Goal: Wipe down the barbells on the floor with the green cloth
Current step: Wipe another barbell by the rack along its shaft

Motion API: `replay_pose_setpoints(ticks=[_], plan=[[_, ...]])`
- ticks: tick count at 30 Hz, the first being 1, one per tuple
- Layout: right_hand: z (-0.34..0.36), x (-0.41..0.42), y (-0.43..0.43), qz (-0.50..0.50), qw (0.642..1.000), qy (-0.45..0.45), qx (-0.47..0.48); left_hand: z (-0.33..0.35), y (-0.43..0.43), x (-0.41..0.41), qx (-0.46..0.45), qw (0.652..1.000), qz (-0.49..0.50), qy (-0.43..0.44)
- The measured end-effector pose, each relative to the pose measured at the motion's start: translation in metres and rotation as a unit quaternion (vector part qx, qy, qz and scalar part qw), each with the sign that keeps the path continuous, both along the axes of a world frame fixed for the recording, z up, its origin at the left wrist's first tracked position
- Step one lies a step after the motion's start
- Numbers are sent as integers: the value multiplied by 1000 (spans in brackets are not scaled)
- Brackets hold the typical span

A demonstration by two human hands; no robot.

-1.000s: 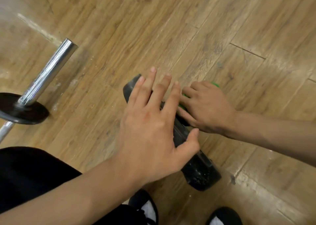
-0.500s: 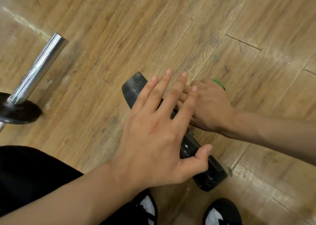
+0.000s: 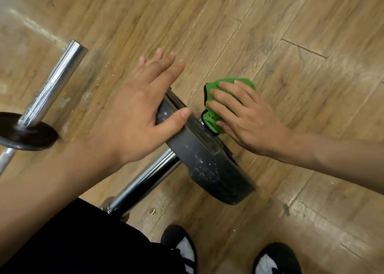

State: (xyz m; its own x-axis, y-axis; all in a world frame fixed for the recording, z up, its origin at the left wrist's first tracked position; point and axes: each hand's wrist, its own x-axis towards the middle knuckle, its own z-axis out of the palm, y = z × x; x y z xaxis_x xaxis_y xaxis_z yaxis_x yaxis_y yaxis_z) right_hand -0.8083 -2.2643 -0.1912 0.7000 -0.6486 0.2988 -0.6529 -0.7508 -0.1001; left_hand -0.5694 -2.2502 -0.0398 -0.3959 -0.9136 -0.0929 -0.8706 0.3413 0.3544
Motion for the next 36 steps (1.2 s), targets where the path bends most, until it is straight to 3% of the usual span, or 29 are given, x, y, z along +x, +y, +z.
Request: replay_pose_setpoints(ticks=[11, 16, 20, 25, 29, 36], plan=[[-7, 17, -30, 54, 998, -41, -1, -9, -60, 49, 96, 991, 53, 79], [17, 61, -64, 3, 1000, -3, 31, -3, -54, 46, 97, 993, 49, 56], [16, 69, -63, -30, 999, -32, 19, 7, -54, 36, 114, 992, 45, 16], [16, 56, -55, -15, 999, -44, 25, 28, -20, -13, 43, 978, 107, -175], [13, 44, -36, -13, 998, -56, 11, 18, 2, -22, 12, 989, 109, -101], [-10, 3, -11, 44, 997, -70, -6, 12, -6, -27, -15, 991, 104, -84]])
